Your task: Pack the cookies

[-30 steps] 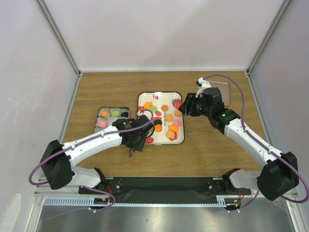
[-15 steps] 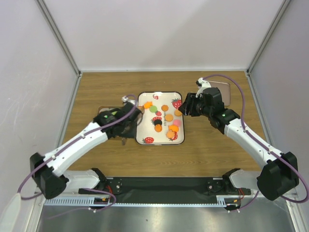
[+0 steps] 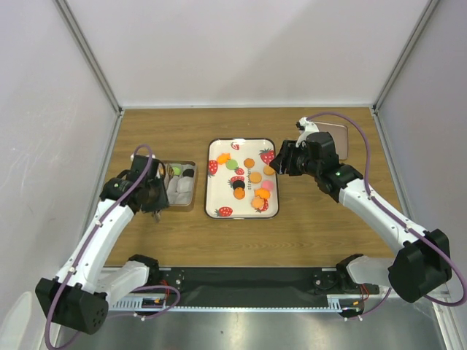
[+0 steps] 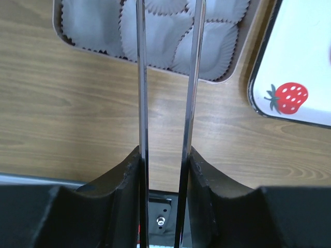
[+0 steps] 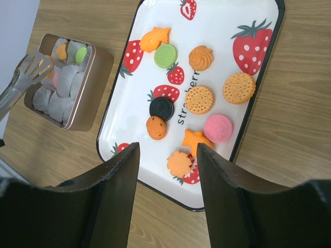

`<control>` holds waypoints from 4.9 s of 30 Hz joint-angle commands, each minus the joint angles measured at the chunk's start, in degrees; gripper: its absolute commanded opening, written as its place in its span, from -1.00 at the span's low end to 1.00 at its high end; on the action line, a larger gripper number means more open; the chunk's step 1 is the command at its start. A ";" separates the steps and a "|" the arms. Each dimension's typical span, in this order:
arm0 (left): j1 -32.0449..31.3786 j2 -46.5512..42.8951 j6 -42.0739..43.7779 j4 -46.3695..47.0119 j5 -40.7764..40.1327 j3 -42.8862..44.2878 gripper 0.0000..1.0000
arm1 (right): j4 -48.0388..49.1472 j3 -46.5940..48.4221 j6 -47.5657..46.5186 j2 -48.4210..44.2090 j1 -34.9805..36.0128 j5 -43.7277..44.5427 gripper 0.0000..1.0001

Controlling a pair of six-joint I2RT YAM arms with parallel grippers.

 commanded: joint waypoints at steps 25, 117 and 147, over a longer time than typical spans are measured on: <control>3.89 2.49 2.07 4.00 4.40 -3.85 -0.21 | 1.30 1.80 -0.51 -0.18 0.40 -0.96 0.08; -43.93 25.78 -10.94 7.52 -9.84 10.12 -0.29 | 0.51 2.16 -1.13 -0.80 0.75 0.71 0.08; -17.65 1.61 -2.77 -0.75 -7.73 1.69 -0.29 | 0.60 2.51 -0.95 0.61 1.27 0.27 0.08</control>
